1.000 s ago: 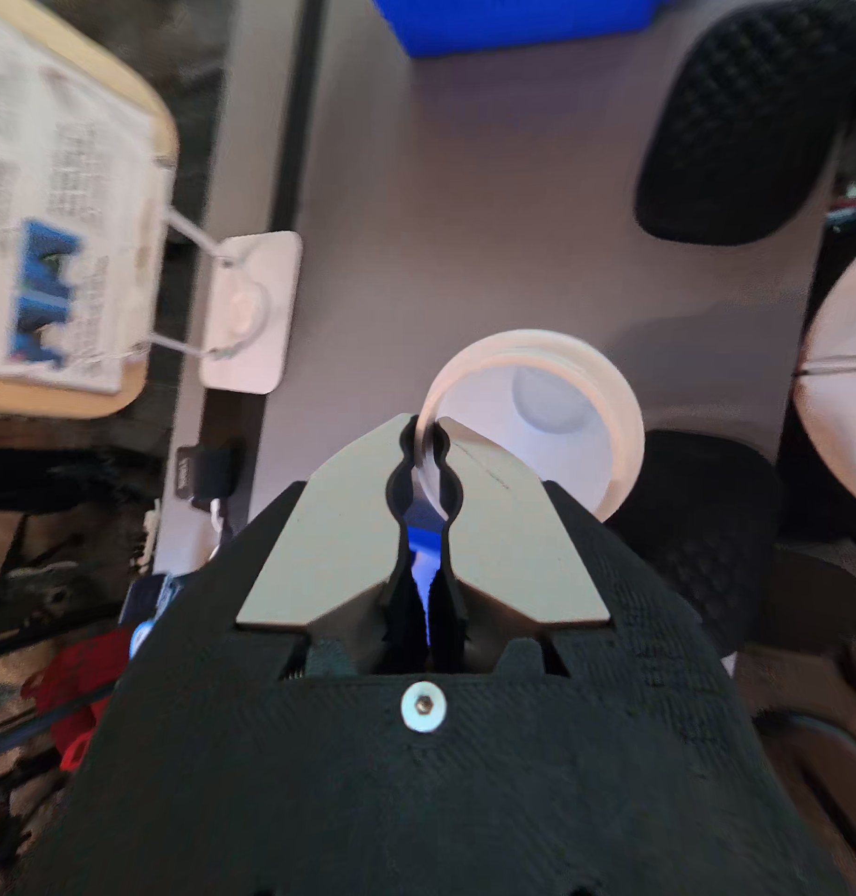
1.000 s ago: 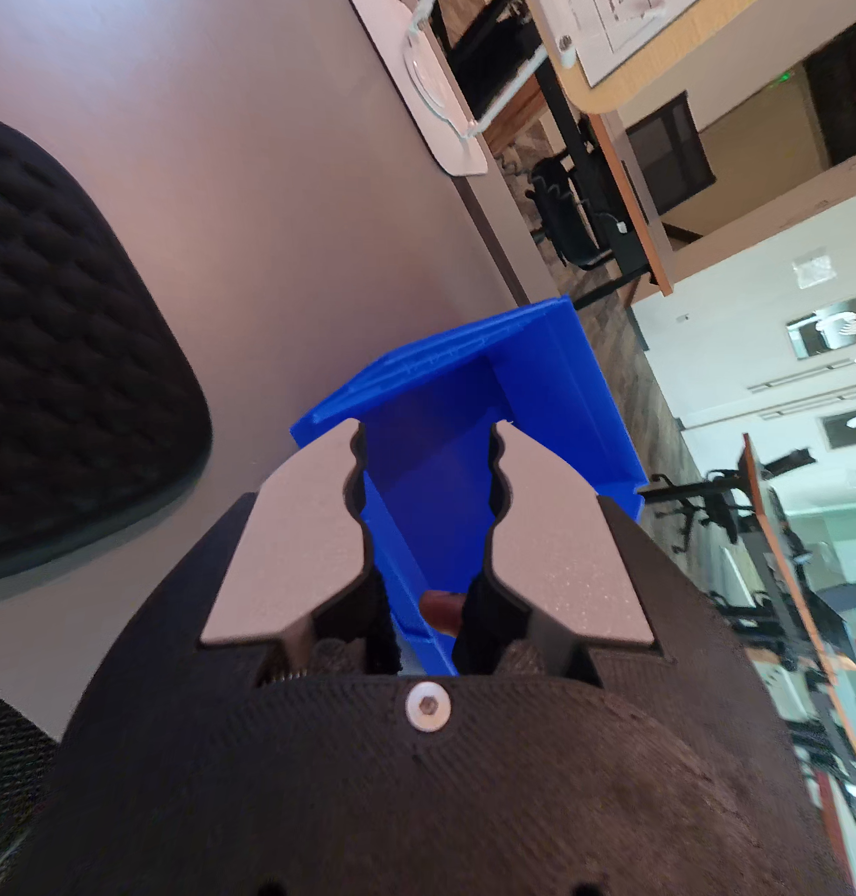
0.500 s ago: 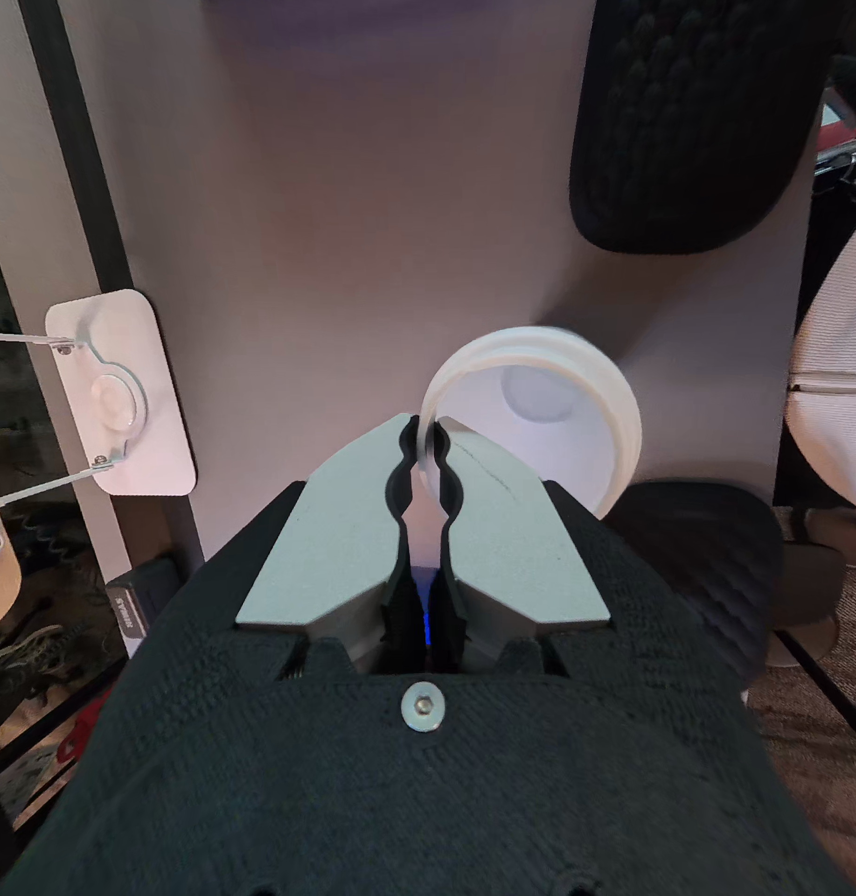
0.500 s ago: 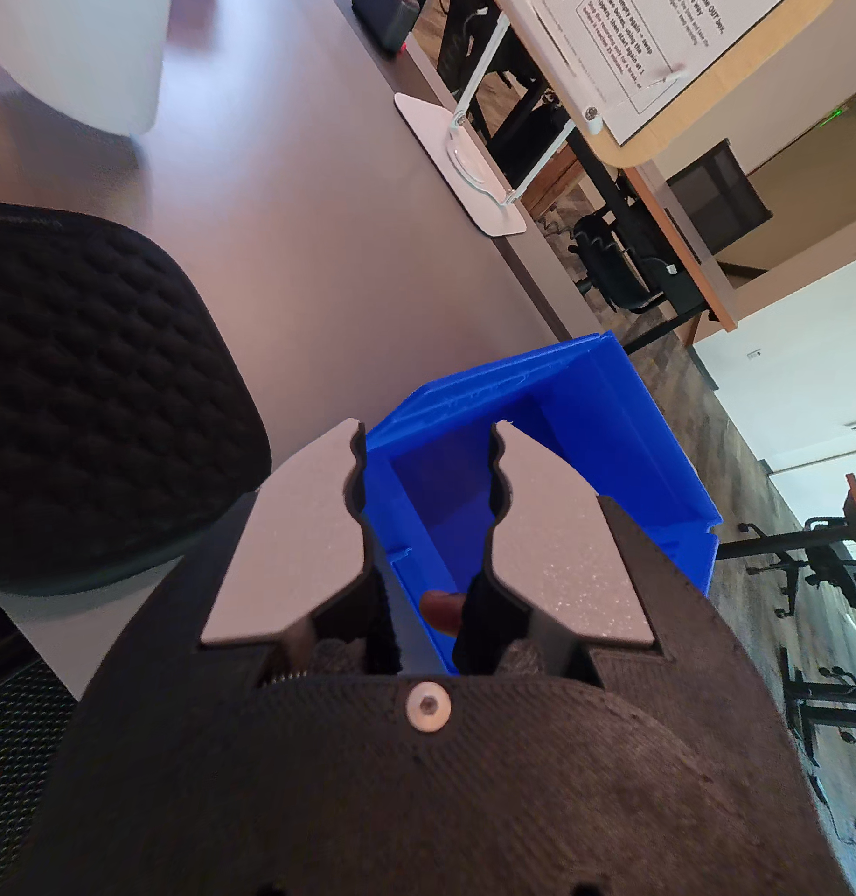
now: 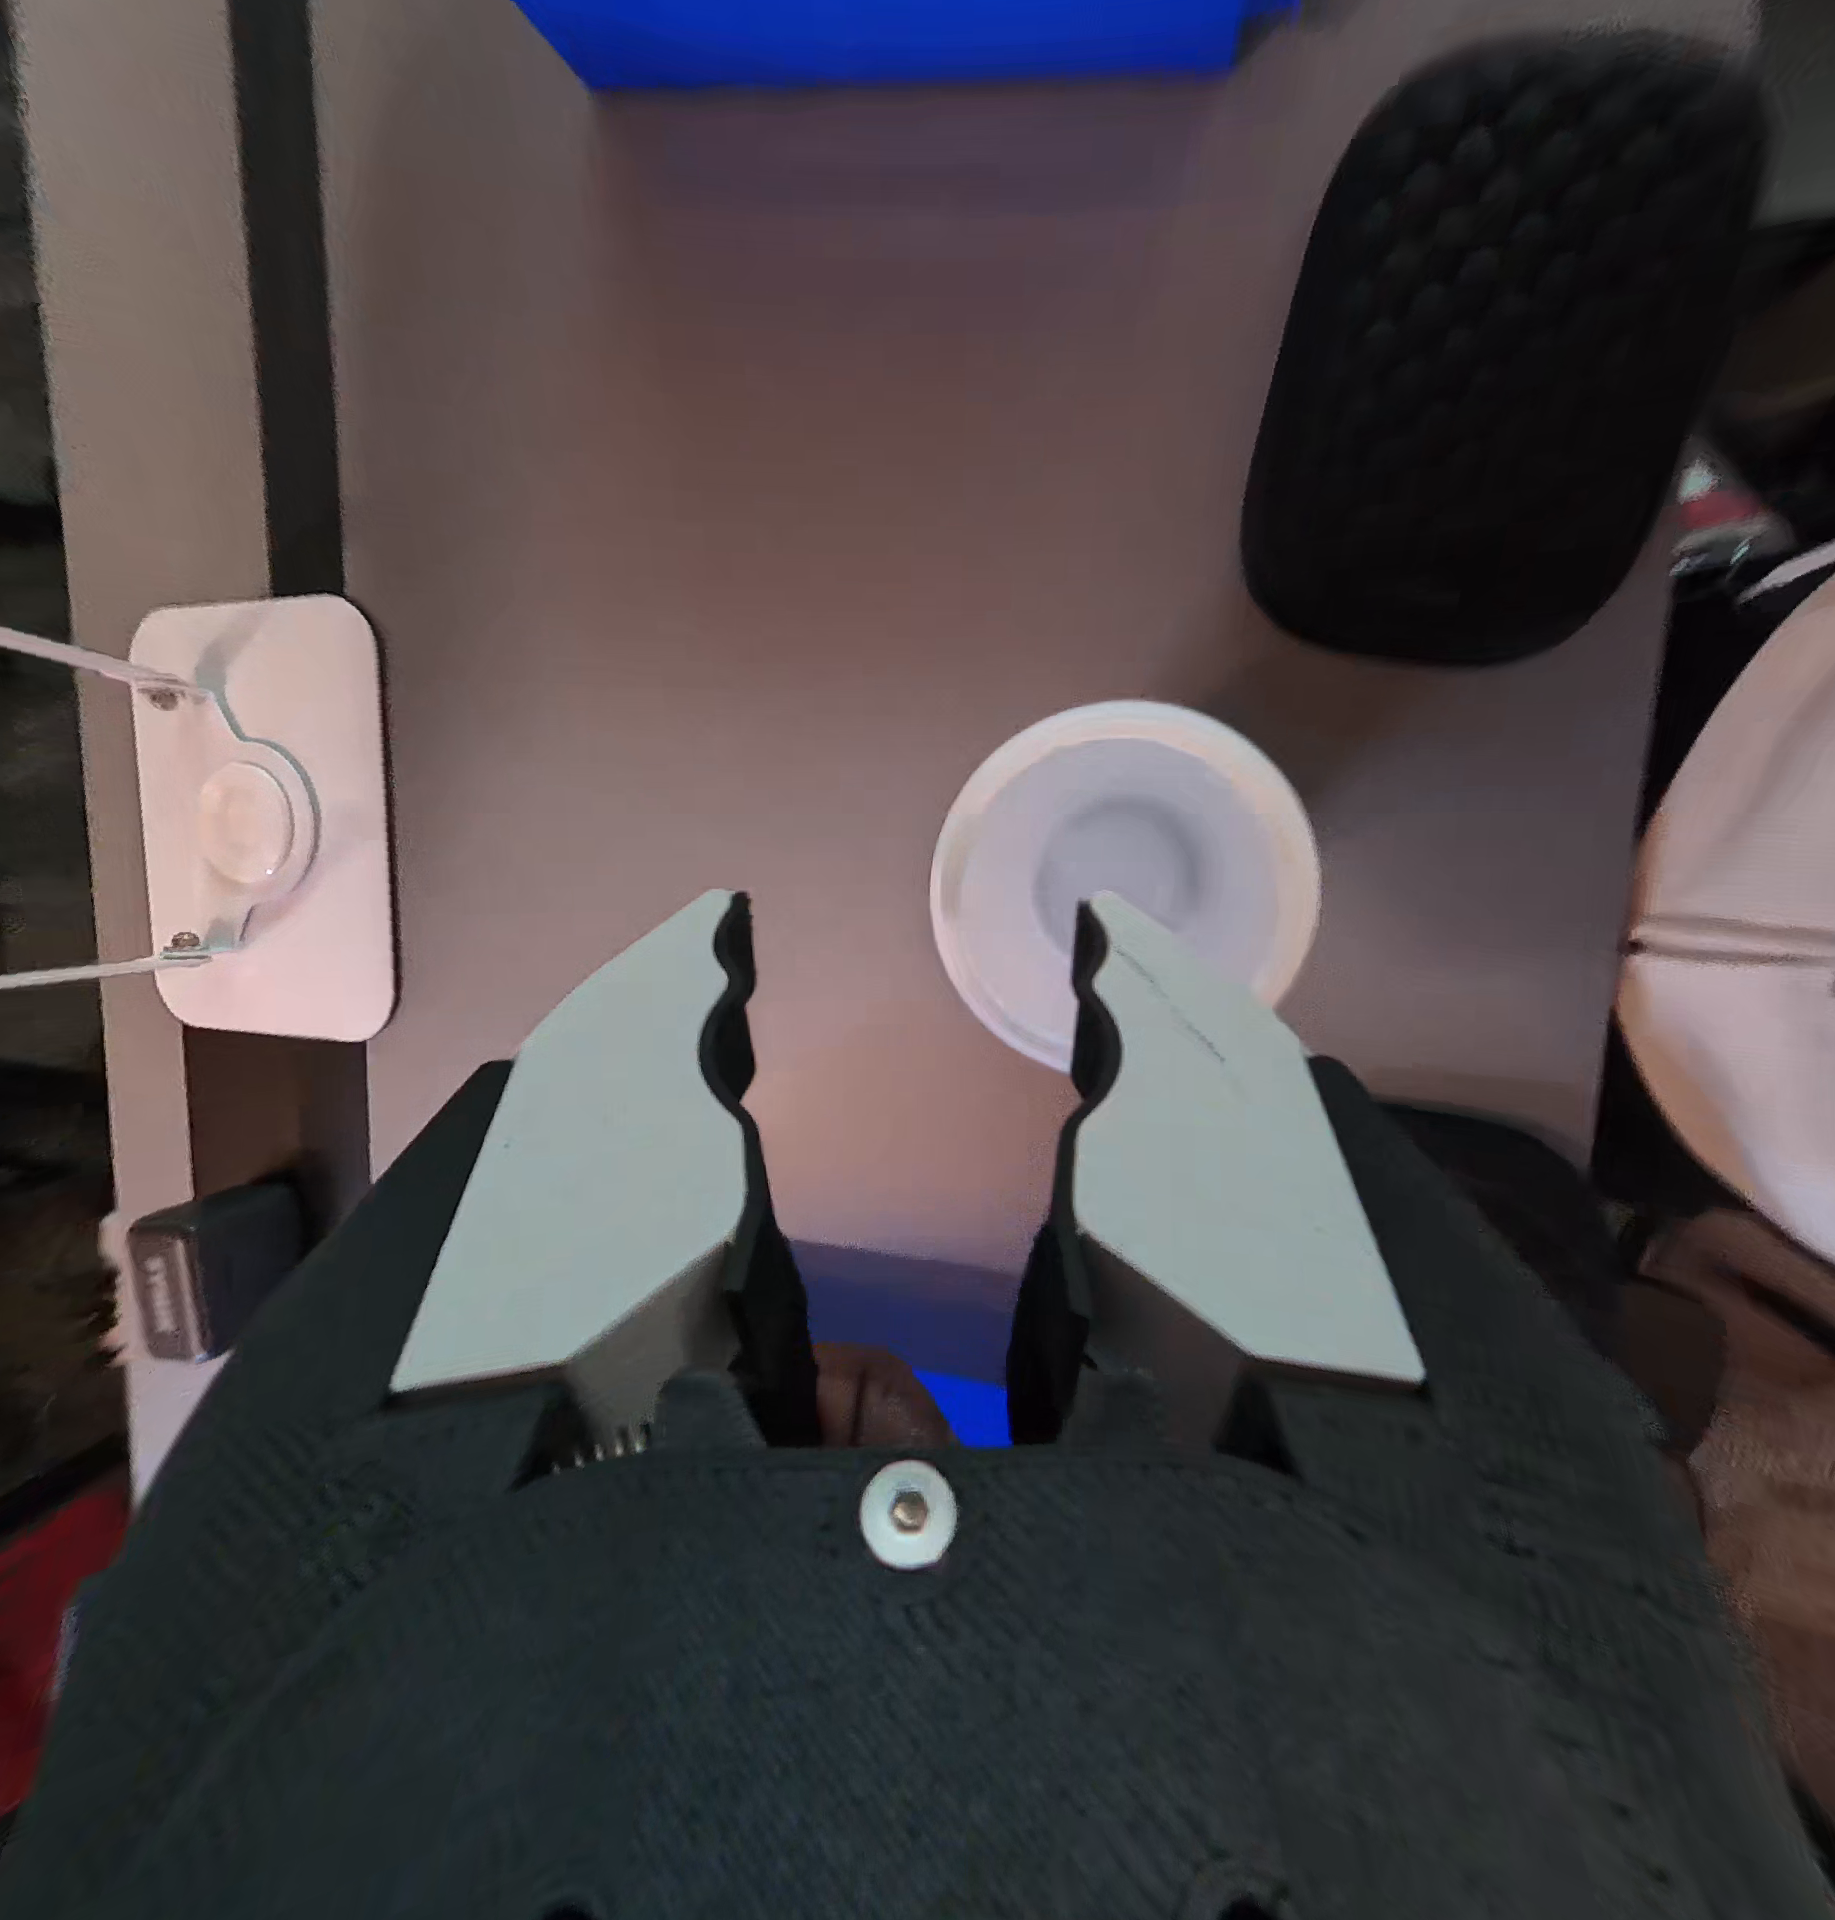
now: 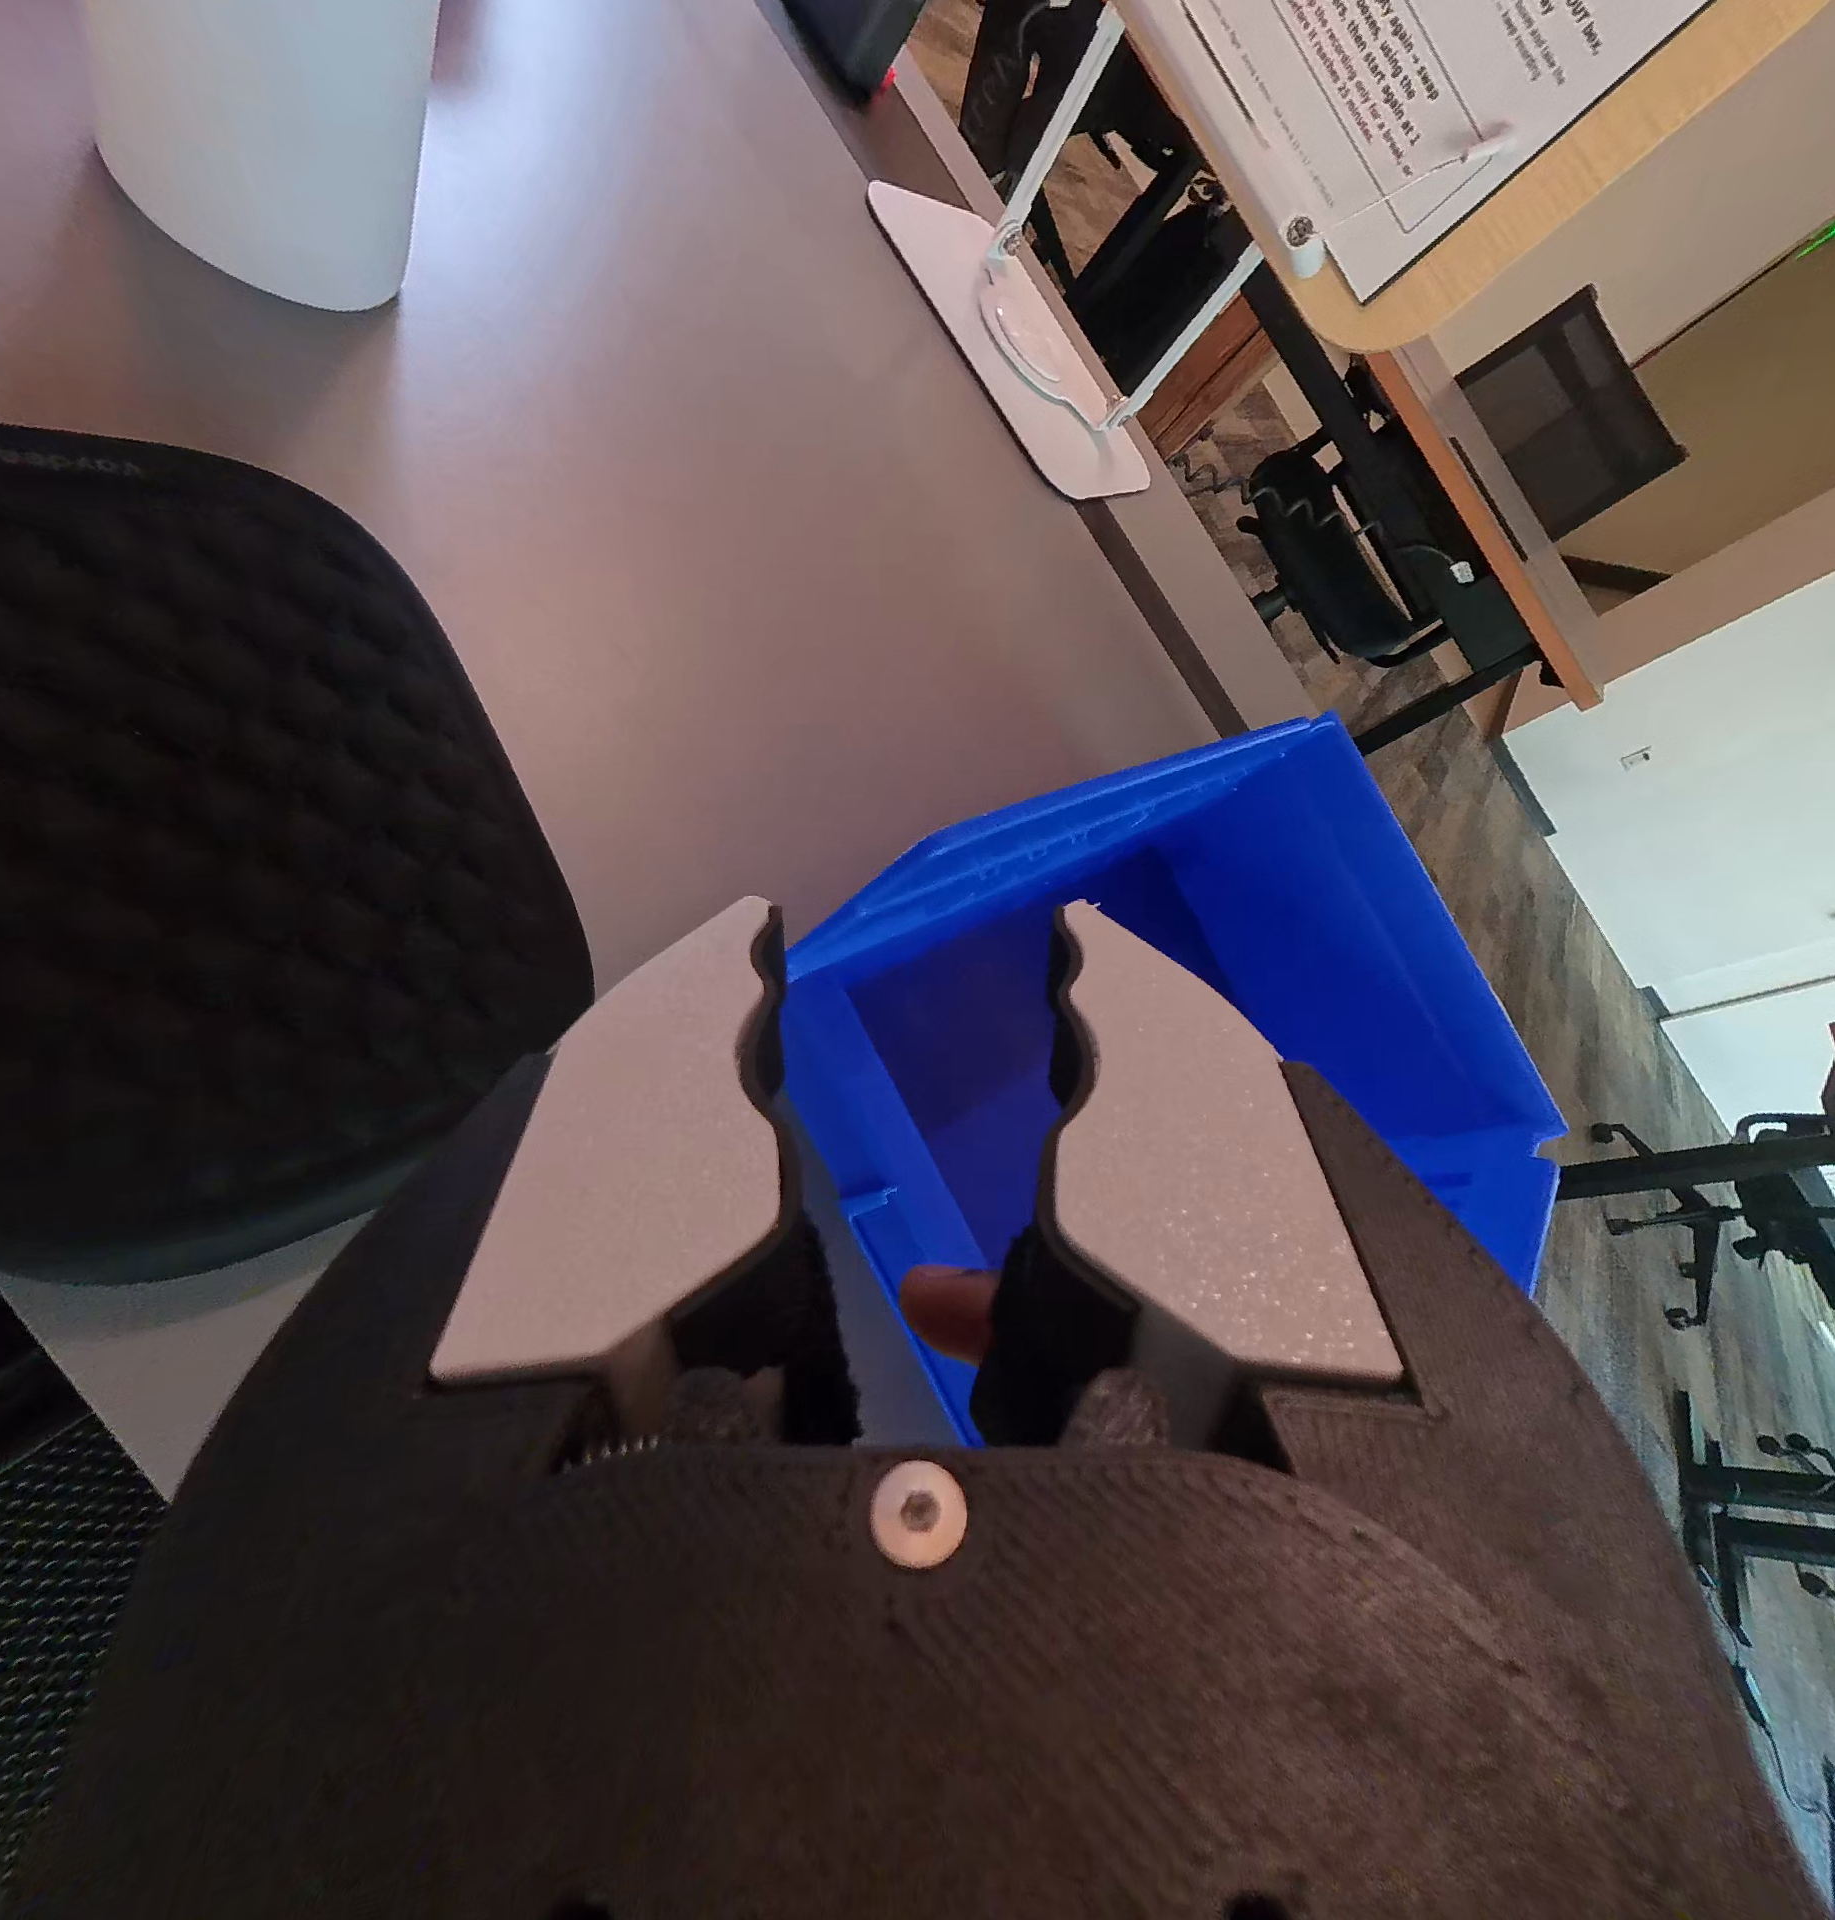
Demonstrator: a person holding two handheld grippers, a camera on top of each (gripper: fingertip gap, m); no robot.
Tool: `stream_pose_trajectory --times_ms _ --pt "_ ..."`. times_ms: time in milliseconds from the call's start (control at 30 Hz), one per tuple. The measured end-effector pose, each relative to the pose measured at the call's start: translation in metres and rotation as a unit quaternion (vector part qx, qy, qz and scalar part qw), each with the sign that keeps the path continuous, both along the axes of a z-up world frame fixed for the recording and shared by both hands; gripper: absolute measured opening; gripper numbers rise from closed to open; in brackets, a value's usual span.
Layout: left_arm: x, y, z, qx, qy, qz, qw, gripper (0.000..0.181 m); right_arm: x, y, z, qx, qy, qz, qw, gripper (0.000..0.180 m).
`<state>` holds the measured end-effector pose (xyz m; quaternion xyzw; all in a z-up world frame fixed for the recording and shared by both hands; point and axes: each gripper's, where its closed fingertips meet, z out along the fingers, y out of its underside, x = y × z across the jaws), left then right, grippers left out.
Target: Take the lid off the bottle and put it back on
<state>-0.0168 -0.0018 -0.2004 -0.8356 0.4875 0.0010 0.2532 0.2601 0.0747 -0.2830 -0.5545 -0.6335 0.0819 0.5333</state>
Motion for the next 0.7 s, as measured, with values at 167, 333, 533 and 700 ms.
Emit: stream_pose_trajectory --times_ms 167,333,533,700 --pt "-0.035 -0.015 0.071 0.121 -0.173 0.052 0.976 0.071 0.001 0.001 0.0 0.0 0.003 -0.001 1.0 0.049" --pt "-0.172 -0.031 0.078 0.293 -0.239 0.232 0.896 0.071 -0.007 -0.004 0.003 0.003 -0.009 0.007 1.0 0.049" --pt "-0.289 -0.048 -0.082 0.172 -0.169 0.378 0.894 0.101 -0.022 -0.015 0.01 0.014 -0.021 0.028 0.999 0.049" --pt "-0.301 -0.047 -0.163 0.076 -0.124 0.383 0.912 0.102 -0.026 -0.019 0.014 0.021 -0.03 0.03 0.999 0.049"
